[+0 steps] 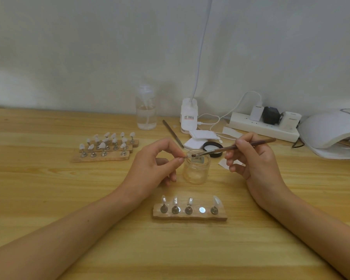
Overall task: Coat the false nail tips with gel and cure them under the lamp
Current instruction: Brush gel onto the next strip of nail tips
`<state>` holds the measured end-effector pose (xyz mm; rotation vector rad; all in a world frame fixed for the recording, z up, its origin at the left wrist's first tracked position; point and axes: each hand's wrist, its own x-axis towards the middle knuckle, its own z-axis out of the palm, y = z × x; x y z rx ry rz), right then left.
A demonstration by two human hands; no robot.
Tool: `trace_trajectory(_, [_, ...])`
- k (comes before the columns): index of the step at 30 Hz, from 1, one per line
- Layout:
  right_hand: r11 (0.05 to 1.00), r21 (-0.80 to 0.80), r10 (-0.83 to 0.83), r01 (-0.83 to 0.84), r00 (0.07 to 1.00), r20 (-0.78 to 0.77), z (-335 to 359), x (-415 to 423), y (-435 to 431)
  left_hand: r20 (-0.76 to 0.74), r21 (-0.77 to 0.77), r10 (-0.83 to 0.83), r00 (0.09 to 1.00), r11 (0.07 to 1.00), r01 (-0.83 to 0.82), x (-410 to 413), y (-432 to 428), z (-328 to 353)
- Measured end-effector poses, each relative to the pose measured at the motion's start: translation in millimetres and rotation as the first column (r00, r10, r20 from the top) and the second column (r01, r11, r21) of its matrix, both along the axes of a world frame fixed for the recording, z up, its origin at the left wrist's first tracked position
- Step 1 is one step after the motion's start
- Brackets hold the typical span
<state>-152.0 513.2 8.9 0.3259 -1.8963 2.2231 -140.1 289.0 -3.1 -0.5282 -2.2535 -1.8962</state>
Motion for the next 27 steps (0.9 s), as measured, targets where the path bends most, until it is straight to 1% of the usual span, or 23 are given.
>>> trace_trajectory(3, [0.999, -0.032, 0.034, -0.035, 0.999, -0.029, 1.3, 1.0, 0.0, 0.002, 0.002, 0.001, 1.000, 1.000, -0.001, 0.3, -0.1, -0.1])
trace_trajectory(5, [0.998, -0.014, 0.059, -0.060, 0.997, -0.041, 1.3, 1.9, -1.4, 0.000, -0.003, -0.002, 1.000, 1.000, 0.002, 0.6, -0.2, 0.2])
trace_trajectory(7, [1.000, 0.007, 0.028, -0.028, 0.999, -0.025, -0.2, 0.7, -0.7, -0.004, -0.004, -0.002, 1.000, 1.000, 0.002, 0.8, 0.0, 0.6])
trace_trajectory(9, [1.000, -0.010, 0.006, -0.006, 1.000, -0.016, -0.5, -0.2, 0.7, -0.003, -0.004, 0.002, 1.000, 1.000, -0.002, 0.9, 0.2, 0.7])
trace_trajectory(11, [0.999, -0.029, 0.032, -0.033, 0.999, -0.037, 0.3, 0.0, 1.0, 0.002, -0.004, 0.006, 1.000, 1.000, -0.006, 0.8, 0.1, 0.4])
trace_trajectory(13, [0.998, 0.005, 0.060, -0.060, 0.996, -0.059, 0.7, 0.8, -0.1, 0.009, -0.004, 0.008, 1.000, 1.000, -0.008, 0.5, -0.3, 0.0])
trace_trajectory(15, [0.998, 0.042, 0.042, -0.040, 0.998, -0.042, -0.3, 0.9, -0.6, 0.017, -0.002, 0.009, 1.000, 1.000, -0.009, 0.3, -0.6, -0.2])
trace_trajectory(18, [1.000, -0.002, 0.005, -0.005, 1.000, -0.019, -0.4, -0.3, 0.8, 0.016, -0.002, 0.006, 1.000, 1.000, -0.006, -0.2, -0.4, -0.1])
trace_trajectory(20, [0.998, -0.036, 0.043, -0.044, 0.998, -0.039, 1.1, 0.2, 0.2, 0.014, -0.005, 0.004, 1.000, 1.000, -0.004, -0.5, 0.0, -0.1])
trace_trajectory(22, [0.996, -0.019, 0.083, -0.084, 0.995, -0.053, 1.3, 1.2, -0.9, 0.016, -0.003, 0.005, 1.000, 1.000, -0.005, -0.4, -0.2, -0.2])
trace_trajectory(25, [0.999, 0.021, 0.029, -0.028, 0.999, -0.025, -0.9, 0.6, -0.4, 0.020, 0.000, 0.007, 1.000, 1.000, -0.007, 0.1, -0.6, -0.5])
trace_trajectory(27, [1.000, -0.005, -0.008, 0.008, 1.000, -0.012, -1.1, -0.2, 1.0, 0.020, 0.001, 0.005, 1.000, 1.000, -0.005, 0.3, -0.7, -0.2])
